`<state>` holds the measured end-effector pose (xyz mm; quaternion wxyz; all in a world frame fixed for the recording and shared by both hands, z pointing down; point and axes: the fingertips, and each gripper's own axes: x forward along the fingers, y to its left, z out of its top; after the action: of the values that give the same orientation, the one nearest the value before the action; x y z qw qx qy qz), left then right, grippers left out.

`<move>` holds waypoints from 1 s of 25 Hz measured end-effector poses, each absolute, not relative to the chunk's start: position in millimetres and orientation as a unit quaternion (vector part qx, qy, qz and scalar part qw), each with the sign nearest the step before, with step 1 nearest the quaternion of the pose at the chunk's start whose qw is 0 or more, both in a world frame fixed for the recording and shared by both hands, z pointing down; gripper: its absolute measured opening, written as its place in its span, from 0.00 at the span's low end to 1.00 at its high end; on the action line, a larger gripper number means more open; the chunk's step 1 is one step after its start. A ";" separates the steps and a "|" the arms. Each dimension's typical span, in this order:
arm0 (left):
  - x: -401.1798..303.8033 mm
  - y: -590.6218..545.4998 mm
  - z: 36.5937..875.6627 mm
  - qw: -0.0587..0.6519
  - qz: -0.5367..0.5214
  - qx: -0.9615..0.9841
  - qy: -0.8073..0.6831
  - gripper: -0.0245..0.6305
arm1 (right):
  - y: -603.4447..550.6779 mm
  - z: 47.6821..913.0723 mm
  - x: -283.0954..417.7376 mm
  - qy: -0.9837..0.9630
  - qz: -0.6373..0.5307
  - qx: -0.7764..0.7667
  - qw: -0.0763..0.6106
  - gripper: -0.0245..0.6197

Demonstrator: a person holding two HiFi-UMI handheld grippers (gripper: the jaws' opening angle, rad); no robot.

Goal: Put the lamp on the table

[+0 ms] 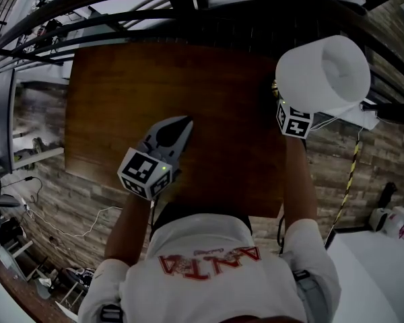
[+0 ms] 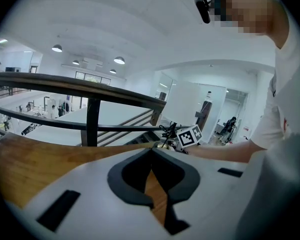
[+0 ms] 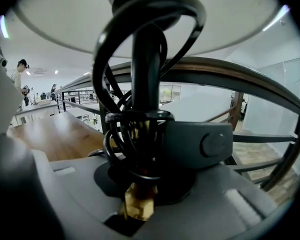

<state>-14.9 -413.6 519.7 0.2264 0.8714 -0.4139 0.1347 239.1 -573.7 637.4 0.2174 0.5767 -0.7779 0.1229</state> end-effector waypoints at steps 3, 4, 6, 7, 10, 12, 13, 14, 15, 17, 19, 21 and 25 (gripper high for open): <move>-17.1 -413.9 520.8 0.229 0.133 0.870 -0.415 0.05 | -573.4 644.9 237.3 -0.778 0.126 0.575 0.219 0.16; -18.0 -413.0 521.1 0.229 0.132 0.870 -0.416 0.05 | -572.6 647.2 236.4 -0.778 0.127 0.575 0.219 0.16; -19.3 -409.8 523.3 0.232 0.134 0.868 -0.417 0.05 | -570.9 649.7 236.2 -0.778 0.131 0.576 0.214 0.16; -19.0 -408.7 524.4 0.235 0.135 0.867 -0.417 0.05 | -570.8 650.1 236.9 -0.778 0.133 0.577 0.211 0.16; -15.1 -409.0 524.4 0.236 0.137 0.869 -0.412 0.05 | -571.9 651.4 238.0 -0.778 0.135 0.577 0.208 0.16; -13.1 -409.8 522.5 0.235 0.136 0.871 -0.410 0.05 | -571.8 651.5 237.5 -0.780 0.135 0.575 0.208 0.16; -12.7 -409.7 521.9 0.234 0.136 0.871 -0.409 0.05 | -571.6 651.3 237.1 -0.781 0.135 0.574 0.207 0.16; -12.7 -409.6 521.7 0.233 0.136 0.872 -0.408 0.05 | -571.5 651.6 236.8 -0.781 0.138 0.573 0.206 0.17; -12.7 -409.4 521.8 0.233 0.135 0.872 -0.408 0.05 | -571.7 652.6 236.6 -0.780 0.144 0.573 0.204 0.17; -13.2 -409.3 522.9 0.234 0.135 0.873 -0.407 0.05 | -572.9 655.1 236.3 -0.777 0.157 0.575 0.201 0.17; -13.3 -409.0 522.6 0.234 0.133 0.873 -0.406 0.05 | -573.0 656.0 236.5 -0.776 0.164 0.576 0.197 0.18; -13.1 -407.5 521.6 0.234 0.133 0.874 -0.405 0.05 | -568.8 657.4 237.7 -0.776 0.172 0.574 0.194 0.25; -17.8 -404.2 518.9 0.231 0.130 0.875 -0.404 0.05 | -552.9 656.3 234.1 -0.779 0.187 0.568 0.188 0.34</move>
<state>-17.8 -404.2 518.9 0.2312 0.8753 -0.4042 0.1304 234.1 -552.9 656.3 0.1879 0.5676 -0.7795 0.1870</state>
